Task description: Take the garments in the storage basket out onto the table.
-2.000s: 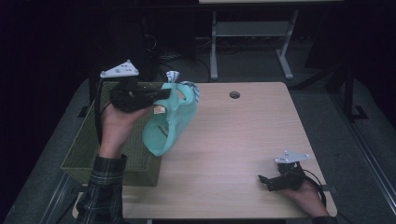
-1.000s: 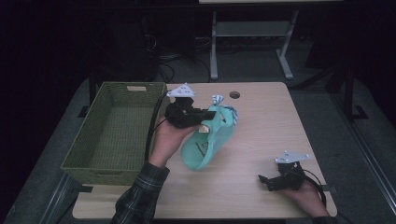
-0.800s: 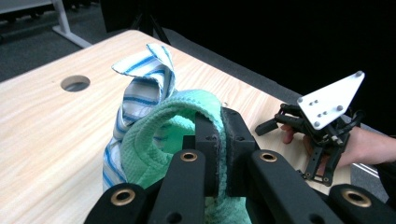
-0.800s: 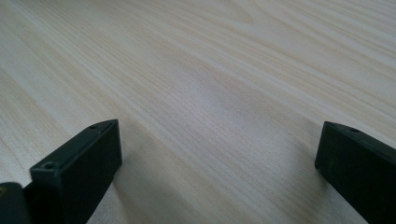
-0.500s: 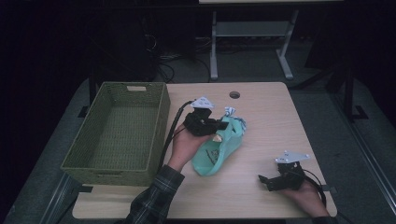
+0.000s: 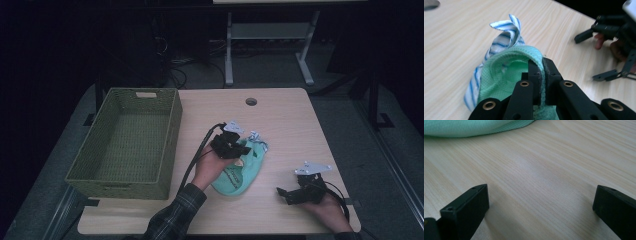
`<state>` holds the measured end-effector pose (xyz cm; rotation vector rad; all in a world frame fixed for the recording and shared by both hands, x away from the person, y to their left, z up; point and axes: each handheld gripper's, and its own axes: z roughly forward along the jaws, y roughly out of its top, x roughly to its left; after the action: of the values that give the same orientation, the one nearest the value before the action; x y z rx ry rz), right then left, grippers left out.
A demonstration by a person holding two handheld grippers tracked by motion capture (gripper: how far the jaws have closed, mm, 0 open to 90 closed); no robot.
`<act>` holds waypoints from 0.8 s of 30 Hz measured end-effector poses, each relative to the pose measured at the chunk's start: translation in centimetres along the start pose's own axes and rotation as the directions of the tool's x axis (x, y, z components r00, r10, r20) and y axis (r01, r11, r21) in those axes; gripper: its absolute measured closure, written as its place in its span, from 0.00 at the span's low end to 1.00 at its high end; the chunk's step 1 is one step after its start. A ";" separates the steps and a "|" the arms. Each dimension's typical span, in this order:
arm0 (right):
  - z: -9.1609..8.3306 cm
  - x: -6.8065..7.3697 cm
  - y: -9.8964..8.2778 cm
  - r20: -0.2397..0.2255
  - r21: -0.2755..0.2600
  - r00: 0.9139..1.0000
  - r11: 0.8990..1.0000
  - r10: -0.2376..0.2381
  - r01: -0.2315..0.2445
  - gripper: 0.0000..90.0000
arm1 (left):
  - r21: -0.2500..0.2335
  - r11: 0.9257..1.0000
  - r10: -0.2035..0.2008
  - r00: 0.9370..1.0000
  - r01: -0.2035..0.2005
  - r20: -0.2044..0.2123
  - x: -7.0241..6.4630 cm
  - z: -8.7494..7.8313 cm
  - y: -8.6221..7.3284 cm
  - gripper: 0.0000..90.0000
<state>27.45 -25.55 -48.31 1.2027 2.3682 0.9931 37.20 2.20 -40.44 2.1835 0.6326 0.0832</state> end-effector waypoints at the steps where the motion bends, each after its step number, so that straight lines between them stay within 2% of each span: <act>1: 0.0 0.0 0.0 0.000 0.000 1.000 1.000 -0.001 0.001 0.00 | 0.011 1.000 -0.001 1.000 0.001 -0.002 -0.1 0.4 -0.3 0.95; 4: 0.0 0.0 0.0 0.000 0.000 1.000 1.000 -0.001 0.001 0.00 | 0.038 0.999 0.014 1.000 -0.013 -0.002 0.1 1.3 -0.7 0.95; 7: 0.0 0.0 0.0 0.000 -0.001 1.000 1.000 0.001 -0.001 0.00 | 0.051 0.999 -0.006 1.000 0.006 0.004 0.2 2.4 -1.3 0.95; 10: 0.0 0.0 0.0 0.000 0.000 1.000 1.000 -0.001 0.001 0.00 | 0.079 0.997 -0.004 1.000 0.004 0.005 0.2 3.2 -1.7 0.95; 13: 0.0 0.0 0.0 0.000 -0.001 1.000 1.000 0.001 -0.001 0.00 | 0.112 0.994 0.012 1.000 -0.013 0.008 0.2 3.9 -2.2 0.94; 15: 0.0 0.0 0.0 0.000 -0.002 1.000 1.000 0.001 -0.001 0.00 | 0.115 0.993 0.008 1.000 -0.010 0.012 0.3 4.3 -2.5 0.94; 16: 0.0 0.0 0.0 0.000 -0.002 1.000 1.000 0.001 -0.001 0.00 | 0.106 0.994 -0.006 1.000 0.005 0.011 0.2 4.5 -2.6 0.93; 19: 0.0 0.0 0.0 0.000 -0.001 1.000 1.000 0.001 -0.001 0.00 | 0.115 0.993 -0.004 1.000 0.002 0.017 0.3 4.6 -2.7 0.91; 20: 0.0 0.0 0.0 0.000 -0.001 1.000 1.000 0.001 -0.001 0.00 | 0.110 0.994 -0.008 1.000 0.007 0.016 0.2 4.5 -2.6 0.88; 23: 0.0 0.0 0.0 0.000 -0.001 1.000 1.000 0.000 0.000 0.00 | 0.120 0.993 0.018 1.000 -0.019 0.004 0.0 3.6 -2.3 0.74; 24: 0.0 0.0 0.0 0.000 -0.001 1.000 1.000 0.000 0.000 0.00 | 0.107 0.994 0.009 1.000 -0.009 0.006 -0.1 3.2 -2.2 0.68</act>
<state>27.45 -25.55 -48.32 1.2020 2.3672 0.9942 37.11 1.03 -44.09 2.2892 0.6369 0.0484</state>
